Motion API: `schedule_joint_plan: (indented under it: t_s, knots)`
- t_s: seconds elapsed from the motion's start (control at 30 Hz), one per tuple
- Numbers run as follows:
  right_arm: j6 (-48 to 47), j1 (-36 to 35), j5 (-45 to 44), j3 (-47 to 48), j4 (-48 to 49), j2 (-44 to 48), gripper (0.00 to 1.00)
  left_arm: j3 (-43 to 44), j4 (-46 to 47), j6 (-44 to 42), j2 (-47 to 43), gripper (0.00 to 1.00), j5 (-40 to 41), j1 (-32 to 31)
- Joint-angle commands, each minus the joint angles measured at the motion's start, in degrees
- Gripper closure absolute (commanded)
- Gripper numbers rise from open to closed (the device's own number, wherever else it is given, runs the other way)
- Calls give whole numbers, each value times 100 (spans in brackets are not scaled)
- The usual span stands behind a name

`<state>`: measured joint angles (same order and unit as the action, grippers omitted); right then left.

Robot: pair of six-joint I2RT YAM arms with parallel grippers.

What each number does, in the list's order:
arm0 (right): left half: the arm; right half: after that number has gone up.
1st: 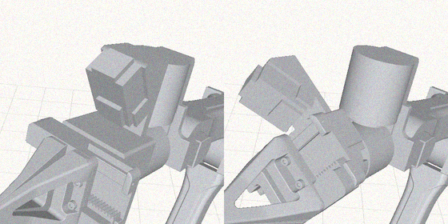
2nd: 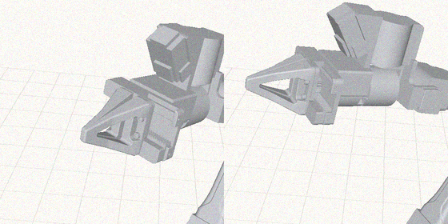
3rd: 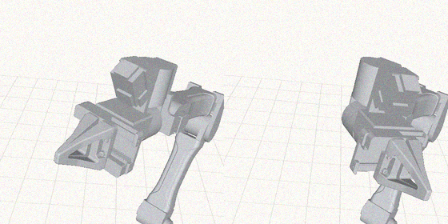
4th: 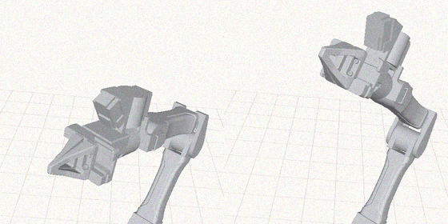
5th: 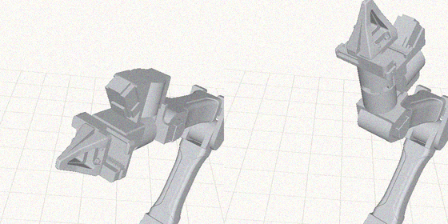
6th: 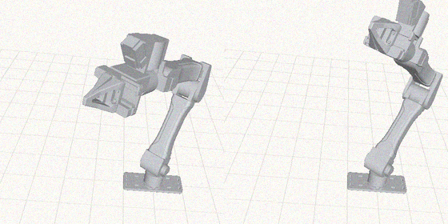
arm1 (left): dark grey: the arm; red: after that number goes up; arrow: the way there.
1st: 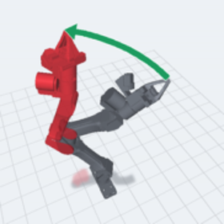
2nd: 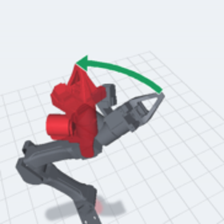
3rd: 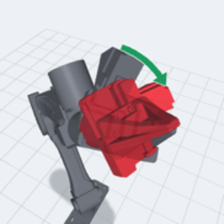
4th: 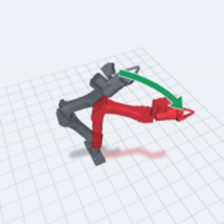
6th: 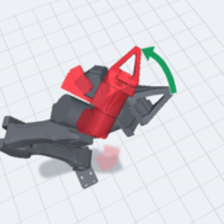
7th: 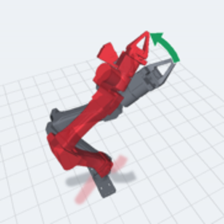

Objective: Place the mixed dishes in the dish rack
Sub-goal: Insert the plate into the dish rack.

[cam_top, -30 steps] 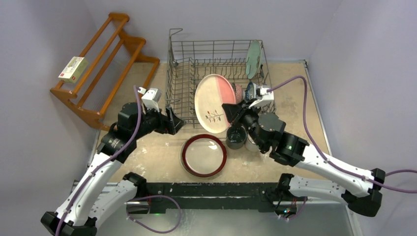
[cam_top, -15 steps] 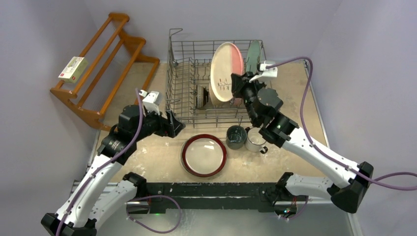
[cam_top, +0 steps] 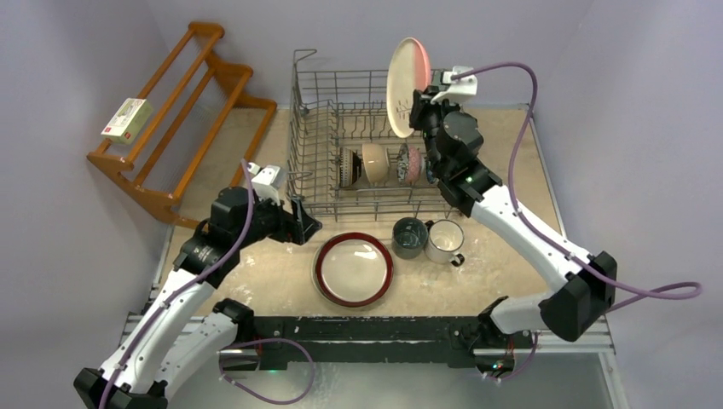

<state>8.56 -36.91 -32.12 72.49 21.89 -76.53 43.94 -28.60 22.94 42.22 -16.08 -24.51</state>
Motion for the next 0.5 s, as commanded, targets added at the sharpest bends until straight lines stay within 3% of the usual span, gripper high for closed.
schedule_joint_plan:
  t_s: [0.0,0.47]
  knots:
    - [-203,341,374,655,1184,-99,100,-39,236,-44,-210,17,-30,-27]
    - [-688,1257,763,1561,1069,-1408,100,-53,250,-61,-233,17,69,-27]
